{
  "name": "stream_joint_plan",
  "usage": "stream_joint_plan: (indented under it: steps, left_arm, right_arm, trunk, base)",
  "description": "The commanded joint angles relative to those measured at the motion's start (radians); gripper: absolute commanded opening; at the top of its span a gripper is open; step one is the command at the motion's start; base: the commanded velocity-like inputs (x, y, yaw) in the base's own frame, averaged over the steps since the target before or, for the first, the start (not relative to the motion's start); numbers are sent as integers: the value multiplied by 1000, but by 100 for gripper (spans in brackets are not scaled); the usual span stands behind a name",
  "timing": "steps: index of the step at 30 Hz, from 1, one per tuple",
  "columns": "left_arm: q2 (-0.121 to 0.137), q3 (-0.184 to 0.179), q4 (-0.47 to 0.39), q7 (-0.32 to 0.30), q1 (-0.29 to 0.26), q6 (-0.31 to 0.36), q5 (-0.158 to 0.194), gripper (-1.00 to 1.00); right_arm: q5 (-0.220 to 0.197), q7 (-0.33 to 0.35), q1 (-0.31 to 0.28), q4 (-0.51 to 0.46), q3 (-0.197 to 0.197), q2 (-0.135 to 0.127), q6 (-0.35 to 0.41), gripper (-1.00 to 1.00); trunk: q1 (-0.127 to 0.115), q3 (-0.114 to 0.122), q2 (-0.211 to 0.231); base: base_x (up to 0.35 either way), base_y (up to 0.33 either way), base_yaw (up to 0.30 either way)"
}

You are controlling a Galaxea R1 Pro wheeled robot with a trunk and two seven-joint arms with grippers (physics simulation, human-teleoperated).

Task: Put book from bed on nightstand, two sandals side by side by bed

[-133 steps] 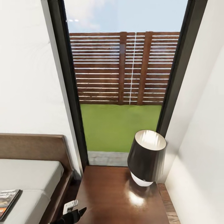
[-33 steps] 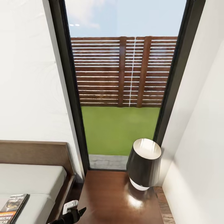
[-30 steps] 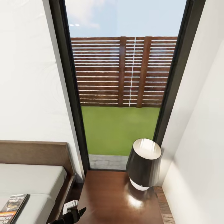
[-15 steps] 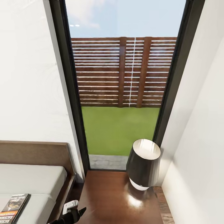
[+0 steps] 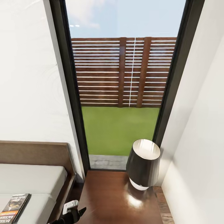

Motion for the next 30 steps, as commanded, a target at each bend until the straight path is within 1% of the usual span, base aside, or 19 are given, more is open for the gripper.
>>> stream_joint_plan:
  steps: [1, 30]
  left_arm:
    - [0, 7, 0, -2, -1, -6, -11, 100]
    - [0, 7, 0, -4, -1, -6, -10, 100]
  right_arm:
    - [6, 4, -1, 1, -7, 0, -3, 100]
    - [6, 3, -1, 2, -7, 1, -3, 100]
  trunk:
    - [1, -2, -2]
    - [1, -2, -2]
  base:
    - [0, 0, 0]
    - [0, 0, 0]
